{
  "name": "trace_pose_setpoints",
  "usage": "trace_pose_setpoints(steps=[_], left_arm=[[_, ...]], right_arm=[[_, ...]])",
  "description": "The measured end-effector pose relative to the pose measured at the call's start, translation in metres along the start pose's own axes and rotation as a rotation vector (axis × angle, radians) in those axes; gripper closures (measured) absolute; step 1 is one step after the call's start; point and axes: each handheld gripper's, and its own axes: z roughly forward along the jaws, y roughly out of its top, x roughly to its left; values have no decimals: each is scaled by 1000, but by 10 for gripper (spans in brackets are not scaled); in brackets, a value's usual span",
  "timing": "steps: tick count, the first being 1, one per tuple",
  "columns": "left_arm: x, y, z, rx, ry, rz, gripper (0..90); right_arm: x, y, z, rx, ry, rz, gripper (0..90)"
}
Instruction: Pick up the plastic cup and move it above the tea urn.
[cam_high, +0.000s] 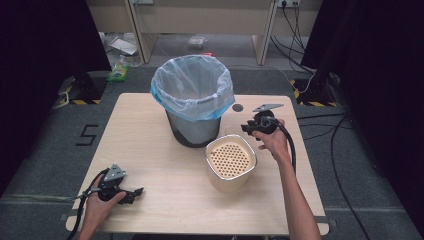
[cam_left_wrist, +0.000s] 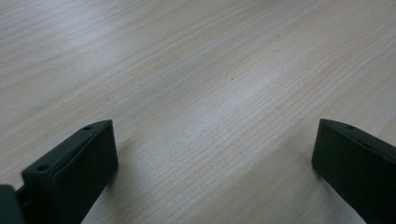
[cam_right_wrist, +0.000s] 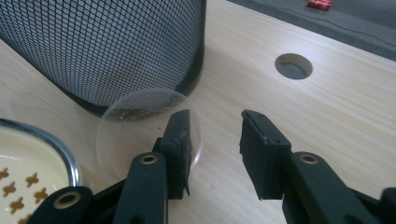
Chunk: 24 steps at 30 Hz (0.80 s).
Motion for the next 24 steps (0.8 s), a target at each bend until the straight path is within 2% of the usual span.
trace_pose_setpoints(steps=[4, 7, 12, 19, 24], left_arm=[[0, 0, 0, 0, 0, 0, 0], [0, 0, 0, 0, 0, 0, 0], [0, 0, 0, 0, 0, 0, 0], [0, 0, 0, 0, 0, 0, 0], [0, 0, 0, 0, 0, 0, 0]], right_arm=[[1, 2, 9, 33, 15, -14, 678], [2, 3, 15, 39, 45, -17, 704], [4, 5, 22, 75, 52, -35, 722], [-2, -2, 32, 140, 59, -67, 789], [-3, -4, 30, 151, 55, -88, 829]])
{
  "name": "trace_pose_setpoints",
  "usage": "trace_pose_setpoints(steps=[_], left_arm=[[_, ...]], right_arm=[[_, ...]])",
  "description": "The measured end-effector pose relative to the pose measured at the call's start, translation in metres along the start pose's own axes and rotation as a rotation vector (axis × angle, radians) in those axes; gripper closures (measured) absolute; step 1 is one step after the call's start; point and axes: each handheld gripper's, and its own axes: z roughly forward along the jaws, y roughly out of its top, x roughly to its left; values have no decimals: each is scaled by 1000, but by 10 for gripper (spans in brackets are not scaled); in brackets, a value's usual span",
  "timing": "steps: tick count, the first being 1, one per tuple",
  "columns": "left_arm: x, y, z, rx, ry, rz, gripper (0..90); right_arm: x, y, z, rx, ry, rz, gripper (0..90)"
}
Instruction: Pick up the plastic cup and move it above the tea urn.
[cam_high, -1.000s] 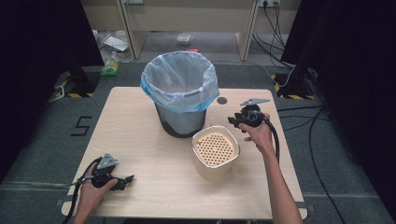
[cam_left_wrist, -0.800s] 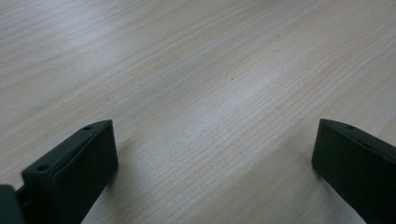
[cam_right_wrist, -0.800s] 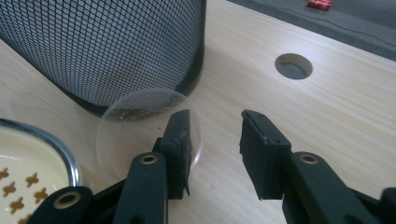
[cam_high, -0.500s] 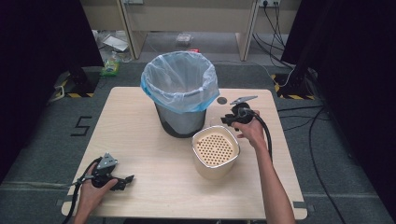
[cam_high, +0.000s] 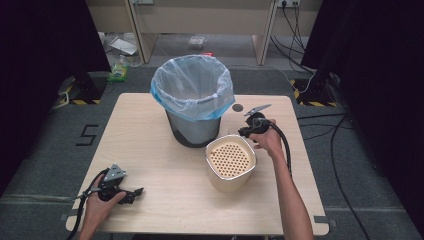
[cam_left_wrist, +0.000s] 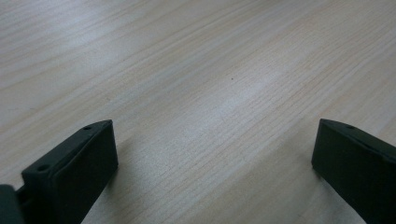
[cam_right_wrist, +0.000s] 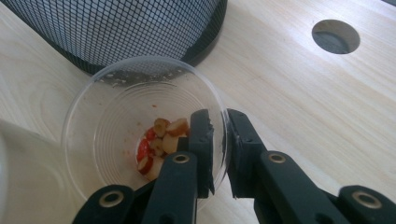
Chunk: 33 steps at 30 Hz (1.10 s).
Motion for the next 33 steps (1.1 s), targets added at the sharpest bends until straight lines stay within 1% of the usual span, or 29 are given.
trace_pose_setpoints(steps=[2, 3, 4, 5, 6, 8, 10, 11, 12, 13, 14, 15, 16, 20, 23, 24, 26, 29, 32, 33], left_arm=[[0, 0, 0, 0, 0, 0, 0], [0, 0, 0, 0, 0, 0, 0], [0, 0, 0, 0, 0, 0, 0], [0, 0, 0, 0, 0, 0, 0], [0, 0, 0, 0, 0, 0, 0], [0, 0, 0, 0, 0, 0, 0], [0, 0, 0, 0, 0, 0, 0], [0, 0, 0, 0, 0, 0, 0], [0, 0, 0, 0, 0, 0, 0], [0, 0, 0, 0, 0, 0, 0], [0, 0, 0, 0, 0, 0, 0], [0, 0, 0, 0, 0, 0, 0], [0, 0, 0, 0, 0, 0, 0], [0, 0, 0, 0, 0, 0, 0], [0, 0, 0, 0, 0, 0, 0], [0, 0, 0, 0, 0, 0, 0], [0, 0, 0, 0, 0, 0, 0], [0, 0, 0, 0, 0, 0, 0], [0, 0, 0, 0, 0, 0, 0], [0, 0, 0, 0, 0, 0, 0]], right_arm=[[-1, -2, -5, -9, -12, -15, 852], [-1, -2, -5, -9, -12, -15, 852], [-2, -2, -11, -43, -17, -21, 872], [-2, -2, -11, -43, -17, -21, 872], [-2, -3, -14, -50, -35, -31, 873], [-3, -4, -23, -47, -97, -61, 873], [-4, -5, -30, -70, -125, -64, 873], [-4, -5, -30, -70, -125, -64, 873], [-4, -5, -34, -84, -139, -61, 873], [-5, -5, -40, -107, -166, -65, 873], [-6, -6, -44, -116, -179, -74, 873], [-6, -6, -47, -124, -191, -72, 873], [-6, -6, -47, -124, -191, -72, 873], [-5, -7, -58, -155, -221, -71, 873], [-4, -6, -65, -172, -253, -83, 873], [-4, -5, -70, -183, -265, -88, 872], [-4, -5, -72, -189, -269, -85, 872], [-3, -4, -80, -206, -280, -90, 872], [-2, -2, -89, -240, -293, -99, 872], [-2, -2, -89, -240, -293, -99, 872]])
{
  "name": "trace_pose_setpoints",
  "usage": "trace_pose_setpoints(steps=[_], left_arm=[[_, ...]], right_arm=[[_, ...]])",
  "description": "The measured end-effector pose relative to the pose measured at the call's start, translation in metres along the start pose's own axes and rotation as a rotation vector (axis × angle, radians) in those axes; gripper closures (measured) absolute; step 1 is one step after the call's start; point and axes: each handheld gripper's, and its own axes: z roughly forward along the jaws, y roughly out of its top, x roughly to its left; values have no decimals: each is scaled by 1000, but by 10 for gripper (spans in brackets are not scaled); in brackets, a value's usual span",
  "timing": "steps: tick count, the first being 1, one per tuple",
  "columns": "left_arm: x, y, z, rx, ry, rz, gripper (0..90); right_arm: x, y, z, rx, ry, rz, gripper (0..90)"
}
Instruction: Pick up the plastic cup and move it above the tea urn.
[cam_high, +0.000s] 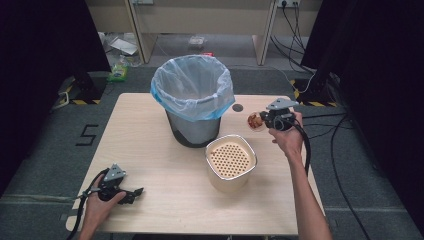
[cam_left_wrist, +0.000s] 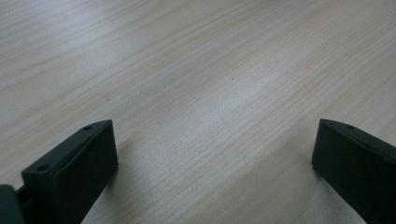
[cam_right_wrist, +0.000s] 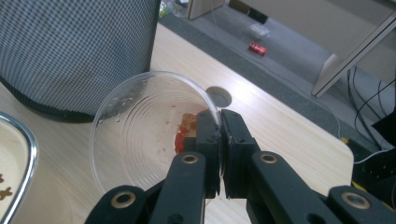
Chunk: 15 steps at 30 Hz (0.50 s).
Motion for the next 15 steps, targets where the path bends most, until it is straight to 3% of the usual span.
trace_pose_setpoints(steps=[7, 15], left_arm=[[0, 0, 0, 0, 0, 0, 0], [0, 0, 0, 0, 0, 0, 0]], right_arm=[[2, 6, -14, -49, -9, -7, 872], [17, 13, -30, -104, -40, -76, 872]])
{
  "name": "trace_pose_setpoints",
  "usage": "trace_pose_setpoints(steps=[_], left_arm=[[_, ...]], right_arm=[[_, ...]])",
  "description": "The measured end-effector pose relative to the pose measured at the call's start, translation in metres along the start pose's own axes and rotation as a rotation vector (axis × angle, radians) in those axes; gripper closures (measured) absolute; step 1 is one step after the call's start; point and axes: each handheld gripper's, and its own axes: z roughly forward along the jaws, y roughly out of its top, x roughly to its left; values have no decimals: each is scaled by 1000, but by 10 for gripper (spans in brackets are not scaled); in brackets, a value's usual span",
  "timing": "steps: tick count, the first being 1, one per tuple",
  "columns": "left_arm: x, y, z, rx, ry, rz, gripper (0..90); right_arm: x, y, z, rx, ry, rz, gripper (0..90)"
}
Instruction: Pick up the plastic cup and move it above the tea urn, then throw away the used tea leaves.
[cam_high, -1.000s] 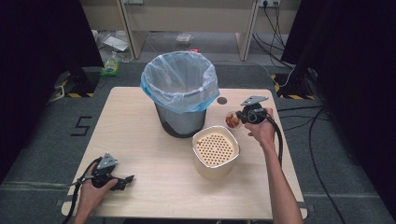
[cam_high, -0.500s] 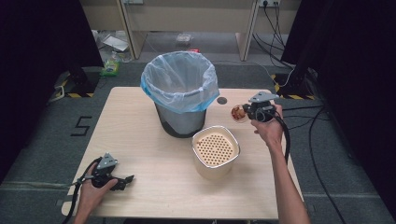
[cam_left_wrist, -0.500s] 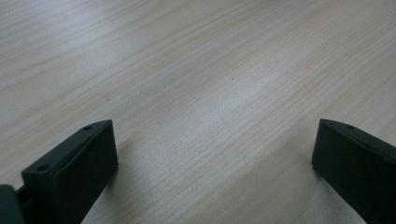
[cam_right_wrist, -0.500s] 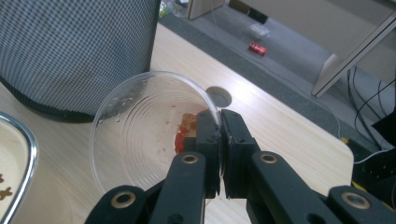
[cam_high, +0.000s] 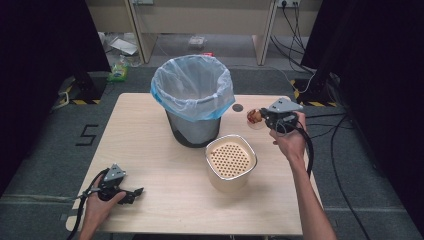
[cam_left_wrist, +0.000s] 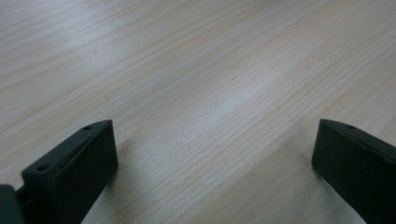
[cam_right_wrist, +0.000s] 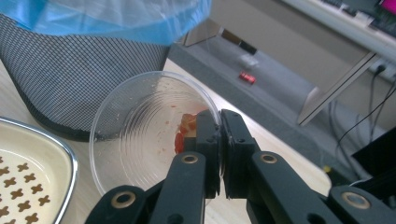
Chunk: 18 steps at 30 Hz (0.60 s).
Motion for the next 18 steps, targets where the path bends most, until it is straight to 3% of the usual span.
trace_pose_setpoints(steps=[6, 9, 11, 14, 18], left_arm=[[0, 0, 0, 0, 0, 0, 0], [0, 0, 0, 0, 0, 0, 0], [0, 0, 0, 0, 0, 0, 0], [0, 0, 0, 0, 0, 0, 0], [0, 0, 0, 0, 0, 0, 0]], right_arm=[[14, 6, -6, -38, -14, -52, 872], [24, 10, -10, -53, -38, -111, 872], [26, 11, -11, -61, -44, -124, 872], [36, 14, -15, -68, -92, -187, 872], [44, 15, -17, -84, -114, -220, 871]])
